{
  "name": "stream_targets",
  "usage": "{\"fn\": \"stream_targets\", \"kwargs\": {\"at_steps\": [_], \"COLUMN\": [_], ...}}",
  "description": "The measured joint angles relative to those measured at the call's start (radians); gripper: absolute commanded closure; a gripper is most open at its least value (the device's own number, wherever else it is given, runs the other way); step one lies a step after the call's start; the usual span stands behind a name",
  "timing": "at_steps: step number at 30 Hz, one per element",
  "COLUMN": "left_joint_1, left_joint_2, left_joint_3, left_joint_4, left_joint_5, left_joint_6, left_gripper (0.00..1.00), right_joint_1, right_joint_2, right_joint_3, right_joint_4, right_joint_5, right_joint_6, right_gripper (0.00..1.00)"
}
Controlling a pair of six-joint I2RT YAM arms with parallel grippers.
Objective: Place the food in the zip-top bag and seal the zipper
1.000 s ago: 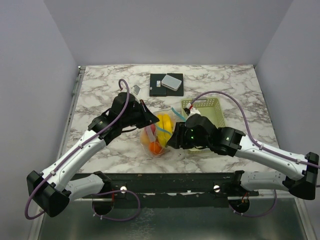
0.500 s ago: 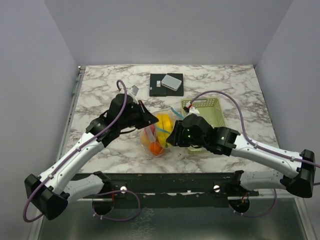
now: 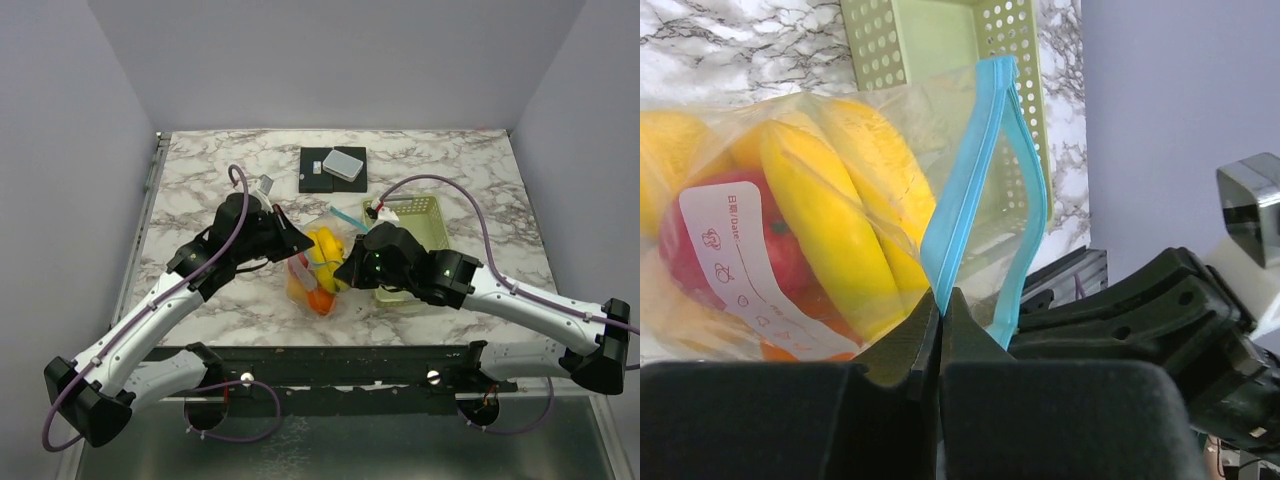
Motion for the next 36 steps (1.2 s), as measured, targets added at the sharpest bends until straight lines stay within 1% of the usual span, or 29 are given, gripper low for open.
{"fn": "stream_targets", "kwargs": {"at_steps": [3,9,14,24,28,36], "left_joint_1": [0.000,0.000,0.000,0.000,0.000,0.000], "left_joint_2": [-0.012,-0.043,-0.052,-0.062,-0.066,-0.069], "left_joint_3": [-0.003,-0.001,0.026,0.169,0.200,0.251], "left_joint_4": [0.000,-0.026,-0.080,-0.205,-0.246,-0.306], "left_joint_5": [-0.012,-0.055,-0.103,-0.209,-0.224,-0.224], "left_joint_6": [0.003,0.026,0.058,0.181,0.234,0.353], "left_gripper": [1.00,0.91,0.83,0.72,0.69,0.57], "right_joint_1": [0.000,0.000,0.000,0.000,0.000,0.001], "right_joint_2": [0.005,0.039,0.090,0.173,0.192,0.230], "right_joint_3": [0.051,0.189,0.296,0.428,0.496,0.632], "right_joint_4": [-0.037,-0.127,-0.217,-0.431,-0.509,-0.637], "right_joint_5": [0.000,-0.018,-0.084,-0.225,-0.259,-0.330], "right_joint_6": [-0.038,-0.151,-0.256,-0.439,-0.501,-0.628], "right_gripper": [0.99,0.99,0.99,0.99,0.99,0.99]}}
